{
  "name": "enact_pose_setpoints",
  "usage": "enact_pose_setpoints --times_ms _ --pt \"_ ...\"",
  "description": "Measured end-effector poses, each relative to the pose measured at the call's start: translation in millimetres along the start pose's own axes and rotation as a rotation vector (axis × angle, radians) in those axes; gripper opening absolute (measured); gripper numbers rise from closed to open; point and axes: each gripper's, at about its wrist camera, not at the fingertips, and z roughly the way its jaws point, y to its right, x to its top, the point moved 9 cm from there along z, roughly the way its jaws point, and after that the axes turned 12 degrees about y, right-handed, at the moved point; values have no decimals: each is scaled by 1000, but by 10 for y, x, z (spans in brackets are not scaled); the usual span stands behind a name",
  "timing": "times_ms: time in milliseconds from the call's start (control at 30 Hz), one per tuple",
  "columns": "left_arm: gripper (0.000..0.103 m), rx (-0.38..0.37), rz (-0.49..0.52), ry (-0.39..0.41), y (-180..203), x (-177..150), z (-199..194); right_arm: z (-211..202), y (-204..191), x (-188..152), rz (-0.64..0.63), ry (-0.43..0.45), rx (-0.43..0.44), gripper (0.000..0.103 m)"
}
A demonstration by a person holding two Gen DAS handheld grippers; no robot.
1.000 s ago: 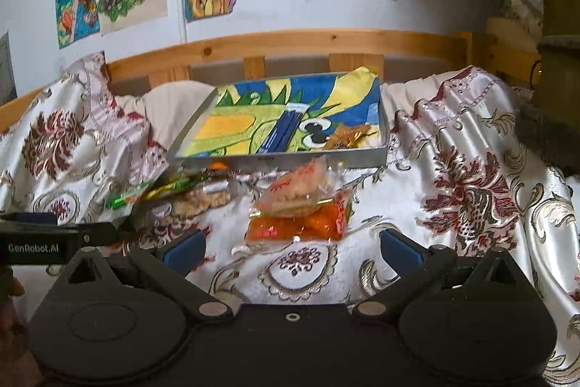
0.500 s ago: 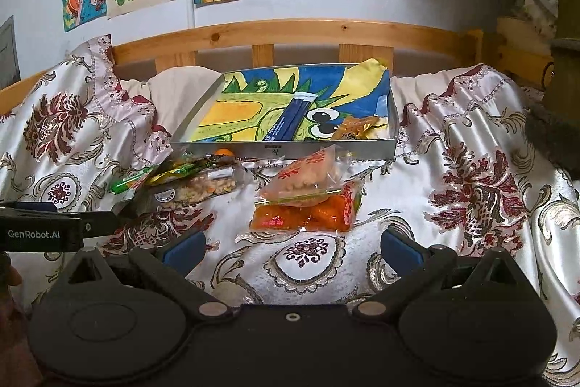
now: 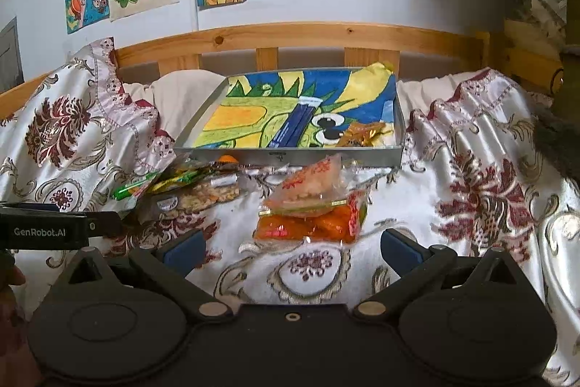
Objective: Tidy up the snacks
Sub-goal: 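Grasp the white-and-green bag with the left tool while the right tool grasps the clear bag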
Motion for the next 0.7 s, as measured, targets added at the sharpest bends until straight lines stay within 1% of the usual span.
enact_pose_setpoints --times_ms 200,267,400,700 --pt "102 -43 -2 -22 5 95 155 168 9 192 -30 45 6 102" --pt "102 -41 -12 -26 -25 132 227 246 1 234 -35 62 2 102" --pt "102 -44 -37 -60 -86 192 395 449 -38 239 -30 63 -3 102" --pt "102 -67 -68 -148 -173 170 769 993 -60 153 -78 57 -103 102"
